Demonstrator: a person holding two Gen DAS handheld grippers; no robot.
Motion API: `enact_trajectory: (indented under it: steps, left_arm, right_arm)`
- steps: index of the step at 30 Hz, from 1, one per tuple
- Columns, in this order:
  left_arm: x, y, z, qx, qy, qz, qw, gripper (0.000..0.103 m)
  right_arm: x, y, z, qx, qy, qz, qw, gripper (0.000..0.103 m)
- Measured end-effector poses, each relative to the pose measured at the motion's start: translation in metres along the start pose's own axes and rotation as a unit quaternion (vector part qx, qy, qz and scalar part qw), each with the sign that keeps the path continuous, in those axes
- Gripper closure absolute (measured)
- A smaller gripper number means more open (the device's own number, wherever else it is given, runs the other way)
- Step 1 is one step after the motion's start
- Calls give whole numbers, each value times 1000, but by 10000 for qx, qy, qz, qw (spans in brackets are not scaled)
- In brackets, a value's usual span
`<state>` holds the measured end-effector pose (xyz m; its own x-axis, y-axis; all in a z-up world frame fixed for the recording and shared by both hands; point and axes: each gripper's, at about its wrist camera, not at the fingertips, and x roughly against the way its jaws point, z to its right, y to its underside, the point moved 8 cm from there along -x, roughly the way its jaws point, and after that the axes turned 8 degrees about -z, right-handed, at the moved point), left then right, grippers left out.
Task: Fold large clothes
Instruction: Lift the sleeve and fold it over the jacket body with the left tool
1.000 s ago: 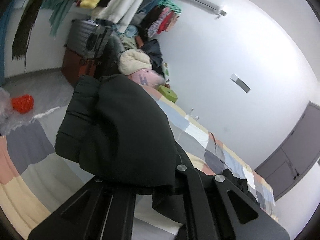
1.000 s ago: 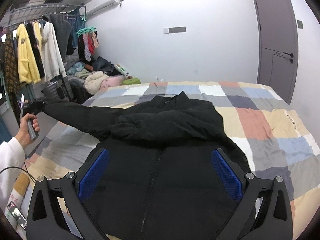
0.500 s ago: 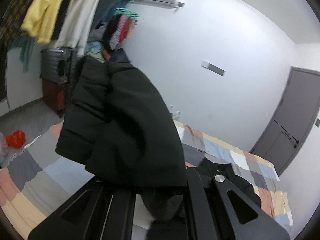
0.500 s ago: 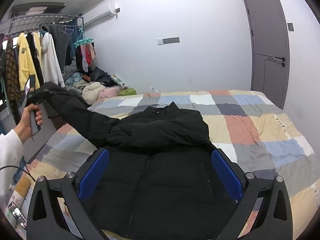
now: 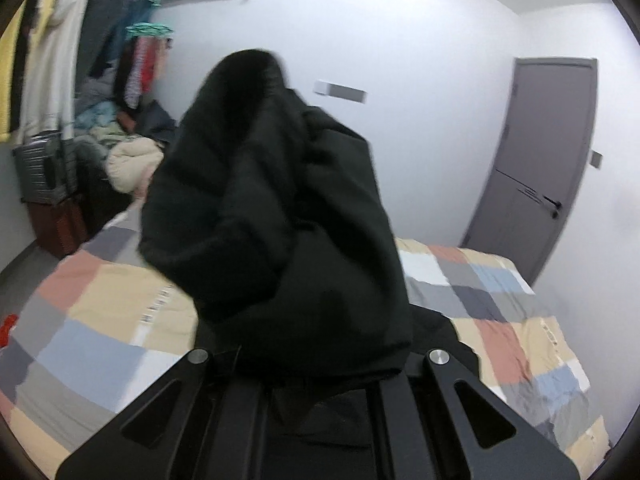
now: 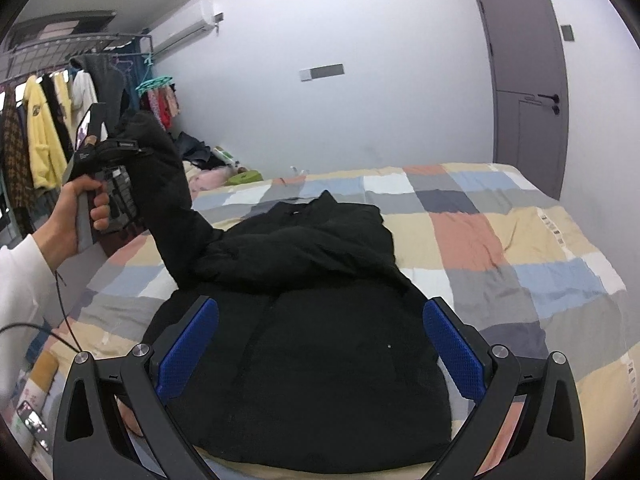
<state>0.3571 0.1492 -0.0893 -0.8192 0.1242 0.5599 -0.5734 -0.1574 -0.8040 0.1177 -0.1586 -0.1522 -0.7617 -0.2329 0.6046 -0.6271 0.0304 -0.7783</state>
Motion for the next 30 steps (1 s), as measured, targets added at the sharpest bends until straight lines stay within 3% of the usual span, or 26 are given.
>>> enact_trajectory:
  steps: [7,15,23,30]
  left_arm:
    - [-51,29,70,-287,284,-338,9986,98]
    - [-126,96,141,-622,474,-1066,9912,98]
    - [-176,137,157,-836,451,-1673,9813,98]
    - [-178,135,157,-676,559,-1720,9812,92]
  right_arm:
    - [-6,0,24,-55,67,43,10000,0]
    - [-35,10,55,-209,121,-149,9996,0]
    - [-60,22,81,-557,124,-330,9978,0]
    - [-65,18,79,-513,65,-357,9980,0]
